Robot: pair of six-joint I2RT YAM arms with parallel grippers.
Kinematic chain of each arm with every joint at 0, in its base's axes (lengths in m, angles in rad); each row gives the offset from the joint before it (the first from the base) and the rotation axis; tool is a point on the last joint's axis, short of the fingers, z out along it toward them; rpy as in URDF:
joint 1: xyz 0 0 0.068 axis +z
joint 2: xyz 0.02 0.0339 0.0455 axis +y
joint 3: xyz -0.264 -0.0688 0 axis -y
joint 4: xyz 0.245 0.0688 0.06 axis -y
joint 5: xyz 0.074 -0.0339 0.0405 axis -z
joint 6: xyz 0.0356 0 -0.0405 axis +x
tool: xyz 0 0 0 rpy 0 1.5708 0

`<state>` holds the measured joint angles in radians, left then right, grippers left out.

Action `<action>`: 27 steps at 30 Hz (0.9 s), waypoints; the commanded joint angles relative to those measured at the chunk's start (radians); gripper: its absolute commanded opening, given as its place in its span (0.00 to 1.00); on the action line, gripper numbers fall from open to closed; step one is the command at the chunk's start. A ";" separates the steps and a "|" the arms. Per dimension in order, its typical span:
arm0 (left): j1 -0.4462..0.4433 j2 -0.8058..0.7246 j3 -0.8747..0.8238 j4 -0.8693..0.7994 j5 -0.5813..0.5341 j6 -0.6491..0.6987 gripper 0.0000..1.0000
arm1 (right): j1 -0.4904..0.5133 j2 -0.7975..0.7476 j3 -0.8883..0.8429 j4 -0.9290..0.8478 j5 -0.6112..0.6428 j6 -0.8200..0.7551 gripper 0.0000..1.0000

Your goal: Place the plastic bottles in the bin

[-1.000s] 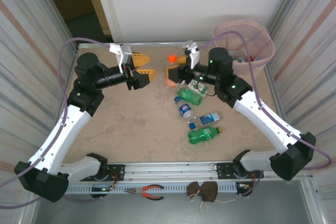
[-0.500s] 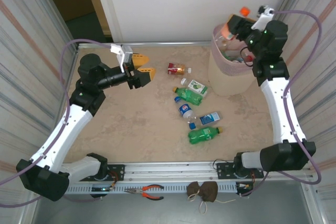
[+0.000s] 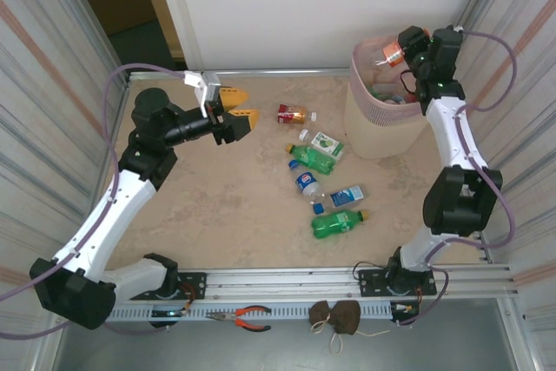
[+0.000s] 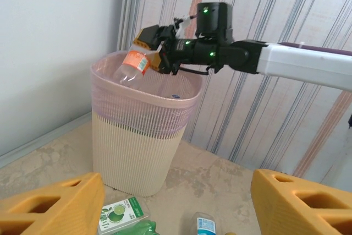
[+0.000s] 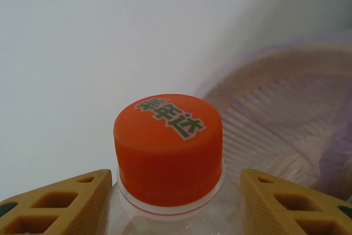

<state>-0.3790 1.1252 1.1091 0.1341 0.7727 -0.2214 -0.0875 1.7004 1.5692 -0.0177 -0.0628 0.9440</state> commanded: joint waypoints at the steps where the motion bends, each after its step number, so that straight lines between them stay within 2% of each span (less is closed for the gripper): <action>1: 0.006 0.000 -0.015 0.045 -0.004 -0.016 0.71 | -0.003 0.062 0.030 0.043 -0.023 0.178 0.36; 7: 0.005 0.000 -0.036 0.056 -0.007 -0.028 0.71 | 0.010 0.159 0.035 0.025 -0.055 0.303 0.39; 15: 0.006 -0.006 -0.057 0.070 -0.019 -0.038 0.71 | 0.020 0.255 0.082 -0.092 -0.036 0.334 0.47; 20: 0.006 -0.005 -0.051 0.069 -0.018 -0.039 0.71 | 0.020 0.267 0.121 -0.175 -0.018 0.333 0.60; 27: 0.006 -0.015 -0.046 0.065 -0.018 -0.035 0.71 | 0.023 0.208 0.216 -0.314 0.067 0.243 0.77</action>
<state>-0.3790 1.1275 1.0550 0.1699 0.7578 -0.2523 -0.0643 1.9354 1.7206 -0.2310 -0.0612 1.2381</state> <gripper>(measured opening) 0.706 0.762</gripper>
